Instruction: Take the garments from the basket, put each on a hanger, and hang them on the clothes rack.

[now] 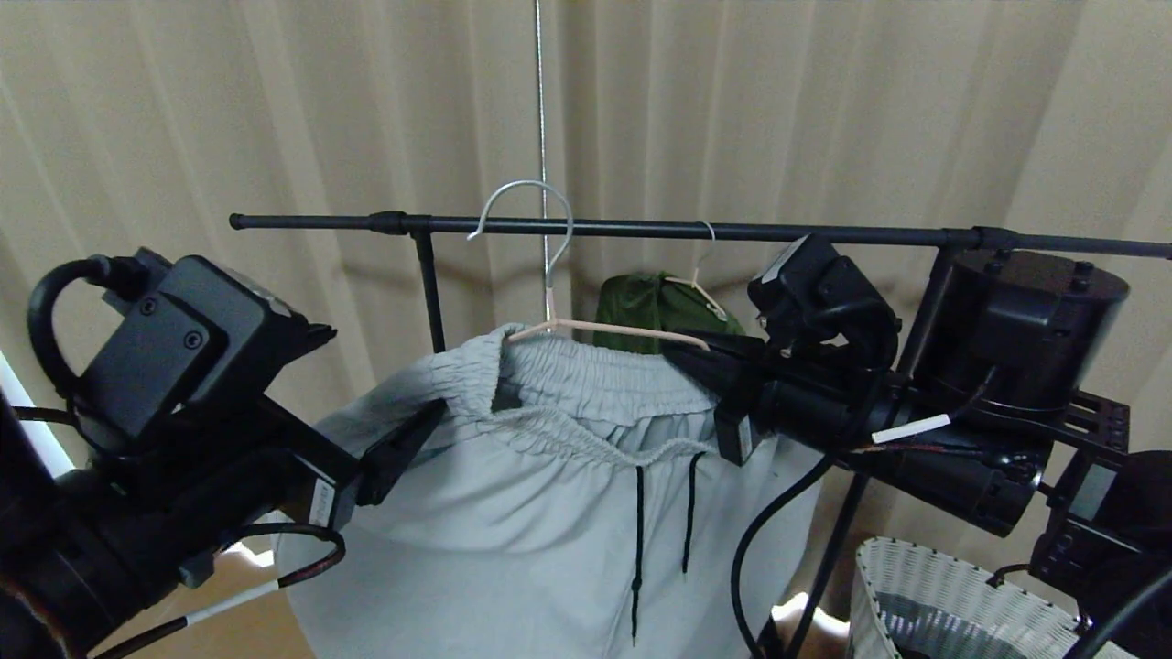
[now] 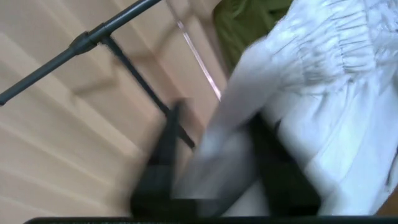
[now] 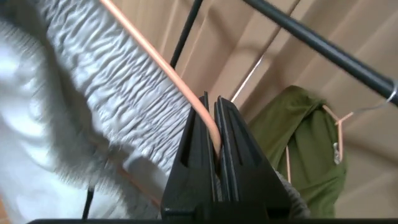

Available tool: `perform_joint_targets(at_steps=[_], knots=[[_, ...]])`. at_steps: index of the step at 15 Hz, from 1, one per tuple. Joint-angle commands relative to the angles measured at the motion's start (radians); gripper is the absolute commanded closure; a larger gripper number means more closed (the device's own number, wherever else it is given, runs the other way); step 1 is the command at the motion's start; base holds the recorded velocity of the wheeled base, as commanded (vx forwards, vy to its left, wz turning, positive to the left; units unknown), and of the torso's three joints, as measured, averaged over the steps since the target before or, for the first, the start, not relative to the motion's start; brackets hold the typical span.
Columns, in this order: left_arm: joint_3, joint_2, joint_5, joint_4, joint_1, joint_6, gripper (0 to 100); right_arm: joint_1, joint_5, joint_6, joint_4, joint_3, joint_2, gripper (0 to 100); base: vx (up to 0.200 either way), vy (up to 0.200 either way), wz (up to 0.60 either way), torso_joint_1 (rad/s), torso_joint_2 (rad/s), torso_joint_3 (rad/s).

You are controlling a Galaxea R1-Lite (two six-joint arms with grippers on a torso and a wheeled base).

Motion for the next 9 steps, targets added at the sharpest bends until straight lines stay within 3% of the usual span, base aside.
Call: perform_joint_targets(at_steps=[1,5,9], knots=[[0.038,-0.057,-0.002,0.004,0.003,0.0,0,-0.021,-0.007,0.002,-0.002,0.023,-0.043,100,0.0,0.0,0.0,0.0,0.0,0.0],[0.094,-0.158,-0.005,0.006,0.044,-0.003,0,-0.095,-0.007,0.004,0.007,0.061,-0.115,100,0.0,0.0,0.0,0.0,0.0,0.0],[0.185,-0.18,-0.014,0.006,0.105,-0.029,0,-0.098,-0.003,0.047,0.009,0.079,-0.175,100,0.0,0.0,0.0,0.0,0.0,0.0]])
